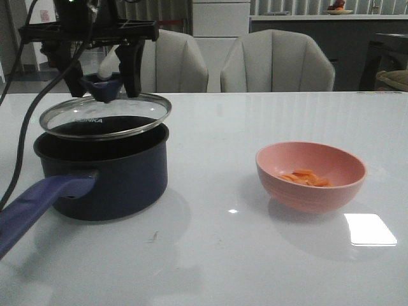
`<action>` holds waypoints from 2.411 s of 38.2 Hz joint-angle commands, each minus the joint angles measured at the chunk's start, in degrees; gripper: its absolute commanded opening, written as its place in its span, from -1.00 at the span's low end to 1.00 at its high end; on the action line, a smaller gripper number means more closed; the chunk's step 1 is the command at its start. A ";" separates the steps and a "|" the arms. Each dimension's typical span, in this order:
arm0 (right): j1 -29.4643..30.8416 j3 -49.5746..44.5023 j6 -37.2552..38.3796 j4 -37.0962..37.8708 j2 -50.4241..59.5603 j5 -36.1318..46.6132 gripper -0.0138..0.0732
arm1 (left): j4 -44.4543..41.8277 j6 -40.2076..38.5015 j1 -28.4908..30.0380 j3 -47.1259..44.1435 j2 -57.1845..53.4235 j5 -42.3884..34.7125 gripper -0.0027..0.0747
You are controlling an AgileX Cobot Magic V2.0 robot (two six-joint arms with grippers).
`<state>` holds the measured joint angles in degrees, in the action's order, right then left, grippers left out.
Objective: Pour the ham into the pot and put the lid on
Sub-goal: 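Grasp the lid knob with the left gripper and lift the lid off, then set the glass lid down on the table beside the pot, left gripper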
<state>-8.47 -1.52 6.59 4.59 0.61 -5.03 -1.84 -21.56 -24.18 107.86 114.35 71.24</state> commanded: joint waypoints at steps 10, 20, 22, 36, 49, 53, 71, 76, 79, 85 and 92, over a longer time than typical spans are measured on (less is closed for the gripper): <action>0.09 0.28 -0.42 0.96 1.12 4.41 -0.29 | -3.06 4.21 1.21 2.33 -9.20 1.45 0.03; 0.09 0.28 -0.42 0.96 1.12 4.41 -0.29 | -5.16 5.14 11.70 -3.98 -17.06 1.34 0.03; 0.09 0.28 -0.42 0.96 1.12 4.41 -0.29 | -3.93 6.73 15.14 -6.62 -18.35 1.02 0.03; 0.09 0.28 -0.42 0.96 1.12 4.41 -0.29 | 6.16 15.54 28.10 -27.21 -21.22 -11.11 0.03; 0.09 0.28 -0.42 0.96 1.12 4.41 -0.29 | 6.07 15.65 28.10 -37.42 -17.94 -24.33 0.03; 0.09 0.28 -0.42 0.96 1.12 4.41 -0.29 | 6.07 15.65 28.10 -37.42 -15.51 -24.46 0.03; 0.09 0.28 -0.42 0.96 1.12 4.41 -0.29 | 5.66 15.65 28.10 -37.42 -9.84 -25.86 0.05; 0.09 0.28 -0.42 0.96 1.12 4.41 -0.29 | 4.82 15.65 28.10 -37.42 -9.84 -25.90 0.05; 0.09 0.28 -0.42 0.96 1.12 4.41 -0.29 | 4.69 15.65 28.10 -37.42 -9.84 -25.55 0.05; 0.09 0.28 -0.42 0.96 1.12 4.41 -0.29 | 4.45 15.65 28.10 -37.31 -9.73 -24.82 0.07; 0.09 0.28 -0.42 0.96 1.12 4.41 -0.29 | 3.82 15.65 28.10 -37.21 -9.73 -25.09 0.15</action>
<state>-8.47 -1.52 6.59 4.59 0.61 -5.03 2.44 -5.89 3.84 69.37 106.39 46.82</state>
